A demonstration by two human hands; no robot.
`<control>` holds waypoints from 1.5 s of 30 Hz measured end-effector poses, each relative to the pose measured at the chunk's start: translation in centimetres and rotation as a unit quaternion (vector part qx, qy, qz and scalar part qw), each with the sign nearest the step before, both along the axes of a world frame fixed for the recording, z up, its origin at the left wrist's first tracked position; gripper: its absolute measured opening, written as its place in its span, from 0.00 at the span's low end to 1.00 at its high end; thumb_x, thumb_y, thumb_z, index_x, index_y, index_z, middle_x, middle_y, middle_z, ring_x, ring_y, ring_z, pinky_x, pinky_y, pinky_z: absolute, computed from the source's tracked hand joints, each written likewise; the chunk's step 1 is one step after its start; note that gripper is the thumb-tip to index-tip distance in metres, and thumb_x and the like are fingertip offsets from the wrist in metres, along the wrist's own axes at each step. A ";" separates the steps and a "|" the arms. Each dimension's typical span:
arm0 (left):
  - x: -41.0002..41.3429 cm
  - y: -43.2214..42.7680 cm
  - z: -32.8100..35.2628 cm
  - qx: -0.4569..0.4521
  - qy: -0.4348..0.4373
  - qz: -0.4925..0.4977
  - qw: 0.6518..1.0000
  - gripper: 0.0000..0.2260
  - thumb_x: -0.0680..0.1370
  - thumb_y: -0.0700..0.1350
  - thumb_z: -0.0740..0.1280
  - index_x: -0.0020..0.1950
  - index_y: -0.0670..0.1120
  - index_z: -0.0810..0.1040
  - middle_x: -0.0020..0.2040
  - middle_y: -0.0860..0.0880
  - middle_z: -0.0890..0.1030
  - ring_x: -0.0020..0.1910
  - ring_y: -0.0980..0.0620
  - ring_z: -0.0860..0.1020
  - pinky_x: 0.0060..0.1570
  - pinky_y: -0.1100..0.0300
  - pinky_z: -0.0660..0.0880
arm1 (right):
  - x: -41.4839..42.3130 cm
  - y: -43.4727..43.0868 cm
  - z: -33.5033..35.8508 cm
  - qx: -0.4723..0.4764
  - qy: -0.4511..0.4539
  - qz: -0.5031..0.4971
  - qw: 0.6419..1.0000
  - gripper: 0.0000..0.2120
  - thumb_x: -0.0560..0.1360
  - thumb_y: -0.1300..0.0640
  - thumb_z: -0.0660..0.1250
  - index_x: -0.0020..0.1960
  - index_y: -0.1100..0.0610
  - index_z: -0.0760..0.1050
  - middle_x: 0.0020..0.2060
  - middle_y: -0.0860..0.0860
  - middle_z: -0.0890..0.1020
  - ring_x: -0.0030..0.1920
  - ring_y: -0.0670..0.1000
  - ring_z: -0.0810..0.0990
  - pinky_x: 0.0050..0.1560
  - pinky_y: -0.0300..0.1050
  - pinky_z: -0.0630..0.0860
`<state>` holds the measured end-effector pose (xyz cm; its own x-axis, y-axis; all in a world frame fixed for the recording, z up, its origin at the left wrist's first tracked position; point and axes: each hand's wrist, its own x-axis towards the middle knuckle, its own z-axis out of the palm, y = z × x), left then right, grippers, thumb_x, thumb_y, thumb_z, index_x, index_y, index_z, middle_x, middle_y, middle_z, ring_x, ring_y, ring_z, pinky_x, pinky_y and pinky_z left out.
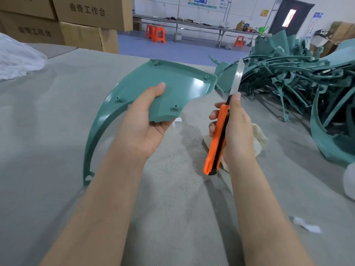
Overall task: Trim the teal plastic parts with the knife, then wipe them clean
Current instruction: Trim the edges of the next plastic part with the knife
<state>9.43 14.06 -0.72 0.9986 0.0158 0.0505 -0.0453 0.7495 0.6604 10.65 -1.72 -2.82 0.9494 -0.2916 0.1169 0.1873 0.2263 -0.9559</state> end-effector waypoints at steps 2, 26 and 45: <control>-0.1 -0.4 0.1 0.000 0.012 0.005 1.000 0.03 0.77 0.38 0.67 0.46 0.42 0.80 0.47 0.45 0.85 0.53 0.46 0.82 0.59 0.48 0.77 | -0.1 0.2 0.0 -0.013 -0.014 -0.003 1.000 0.22 0.81 0.40 0.55 0.43 0.57 0.75 0.28 0.49 0.77 0.23 0.48 0.72 0.24 0.37 0.69; 1.5 1.3 -2.4 -0.121 0.182 -0.138 0.966 0.10 0.78 0.37 0.63 0.59 0.37 0.73 0.59 0.36 0.79 0.48 0.36 0.83 0.28 0.64 0.79 | 1.3 -0.7 -2.2 -0.127 0.119 0.028 0.984 0.19 0.81 0.43 0.58 0.44 0.57 0.76 0.26 0.52 0.78 0.24 0.49 0.74 0.28 0.42 0.71; 1.5 1.6 -2.1 -0.141 0.149 -0.164 0.965 0.12 0.77 0.37 0.61 0.60 0.38 0.71 0.55 0.36 0.81 0.47 0.37 0.83 0.29 0.66 0.79 | 0.8 -0.3 -1.7 -0.148 0.108 0.078 0.980 0.19 0.81 0.44 0.58 0.41 0.57 0.76 0.23 0.50 0.75 0.21 0.47 0.71 0.22 0.38 0.68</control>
